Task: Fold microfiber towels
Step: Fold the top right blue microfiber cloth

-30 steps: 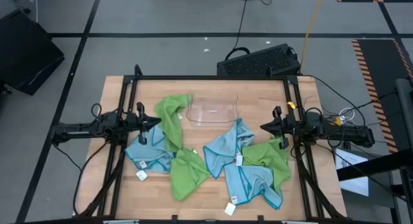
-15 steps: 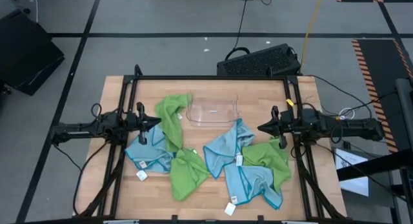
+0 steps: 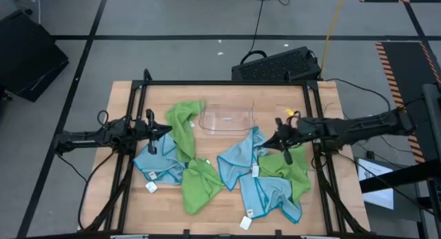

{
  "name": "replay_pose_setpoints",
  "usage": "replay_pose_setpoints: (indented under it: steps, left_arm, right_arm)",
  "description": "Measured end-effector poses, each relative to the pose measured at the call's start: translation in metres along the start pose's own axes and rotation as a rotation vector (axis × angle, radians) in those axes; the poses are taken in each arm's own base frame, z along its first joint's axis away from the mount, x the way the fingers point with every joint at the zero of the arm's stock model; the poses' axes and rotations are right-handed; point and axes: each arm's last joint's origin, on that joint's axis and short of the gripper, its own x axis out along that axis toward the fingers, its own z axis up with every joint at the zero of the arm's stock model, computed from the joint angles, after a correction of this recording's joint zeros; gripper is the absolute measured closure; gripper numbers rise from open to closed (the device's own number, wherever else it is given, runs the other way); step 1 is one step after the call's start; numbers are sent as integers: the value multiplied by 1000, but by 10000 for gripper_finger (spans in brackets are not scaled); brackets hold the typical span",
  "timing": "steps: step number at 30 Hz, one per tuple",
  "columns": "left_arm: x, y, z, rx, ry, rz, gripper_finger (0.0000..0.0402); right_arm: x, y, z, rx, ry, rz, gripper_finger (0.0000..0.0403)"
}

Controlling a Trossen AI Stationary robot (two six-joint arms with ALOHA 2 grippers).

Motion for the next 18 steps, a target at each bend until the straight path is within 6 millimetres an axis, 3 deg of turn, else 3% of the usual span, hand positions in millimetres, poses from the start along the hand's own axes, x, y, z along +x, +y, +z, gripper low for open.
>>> replay_pose_setpoints:
  steps: [7,18]
  left_arm:
    - [0,0,0,0,0,0,369]
    - [0,0,0,0,0,1,369]
  right_arm:
    - [28,5,-17,-67,146,-45,386]
    - [61,16,-36,-133,239,-13,271]
